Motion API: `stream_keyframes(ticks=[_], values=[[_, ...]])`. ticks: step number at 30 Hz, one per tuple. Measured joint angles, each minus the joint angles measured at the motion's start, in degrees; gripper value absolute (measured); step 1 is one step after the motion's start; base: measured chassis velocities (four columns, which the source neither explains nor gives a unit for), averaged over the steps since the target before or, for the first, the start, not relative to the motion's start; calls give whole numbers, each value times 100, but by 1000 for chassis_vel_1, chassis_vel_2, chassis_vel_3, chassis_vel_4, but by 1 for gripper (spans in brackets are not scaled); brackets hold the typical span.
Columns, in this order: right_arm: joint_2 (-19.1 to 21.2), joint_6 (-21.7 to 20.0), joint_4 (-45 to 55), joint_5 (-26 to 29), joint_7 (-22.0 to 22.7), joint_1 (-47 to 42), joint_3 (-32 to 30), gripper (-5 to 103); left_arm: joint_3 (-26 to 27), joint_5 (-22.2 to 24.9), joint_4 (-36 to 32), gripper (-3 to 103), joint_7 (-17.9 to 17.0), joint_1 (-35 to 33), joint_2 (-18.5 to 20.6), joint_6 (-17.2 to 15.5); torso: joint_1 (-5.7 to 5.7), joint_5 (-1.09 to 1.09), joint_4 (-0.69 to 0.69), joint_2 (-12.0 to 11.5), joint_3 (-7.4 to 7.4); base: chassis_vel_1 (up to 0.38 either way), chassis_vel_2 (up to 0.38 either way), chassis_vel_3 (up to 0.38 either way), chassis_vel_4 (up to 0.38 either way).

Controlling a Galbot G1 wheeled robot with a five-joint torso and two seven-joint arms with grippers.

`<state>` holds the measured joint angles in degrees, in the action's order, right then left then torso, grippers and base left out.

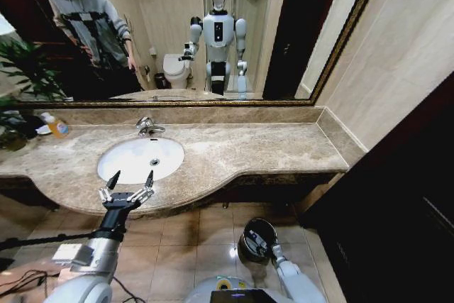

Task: Pick up the trash from the sink and place it in the trash bin.

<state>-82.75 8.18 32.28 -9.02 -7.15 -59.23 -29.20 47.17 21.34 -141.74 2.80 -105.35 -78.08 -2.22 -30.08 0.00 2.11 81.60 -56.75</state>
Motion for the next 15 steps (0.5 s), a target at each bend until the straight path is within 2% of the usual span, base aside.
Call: stream_keyframes(ticks=[1,2,5,7,8,10,11,15], values=[[16,-25,144,14,4,-55,-1,79,0,0,0,100,0,0,0,0,0,0,0,0,0,0,0,0,0],[16,-25,144,14,4,-55,-1,79,0,0,0,100,0,0,0,0,0,0,0,0,0,0,0,0,0],[87,-197,883,197,4,-337,-9,94,0,0,0,100,0,0,0,0,0,0,0,0,0,0,0,0,0],[110,-241,1098,294,-17,-424,-15,94,0,0,0,100,0,0,0,0,0,0,0,0,0,0,0,0,0],[148,-312,1490,593,-123,-595,-19,98,0,0,0,100,0,0,0,0,0,0,0,0,0,0,0,0,0],[233,-508,2369,1327,-303,-963,-29,100,0,0,0,100,0,0,0,0,0,-1,0,0,0,0,0,0,0],[263,-512,2699,1505,-345,-1102,-68,100,1,0,0,100,0,0,0,0,0,0,0,0,0,0,0,0,0],[333,-346,3352,1596,-378,-1365,-207,100,0,0,0,100,0,0,0,0,0,1,0,1,0,0,0,0,0]])
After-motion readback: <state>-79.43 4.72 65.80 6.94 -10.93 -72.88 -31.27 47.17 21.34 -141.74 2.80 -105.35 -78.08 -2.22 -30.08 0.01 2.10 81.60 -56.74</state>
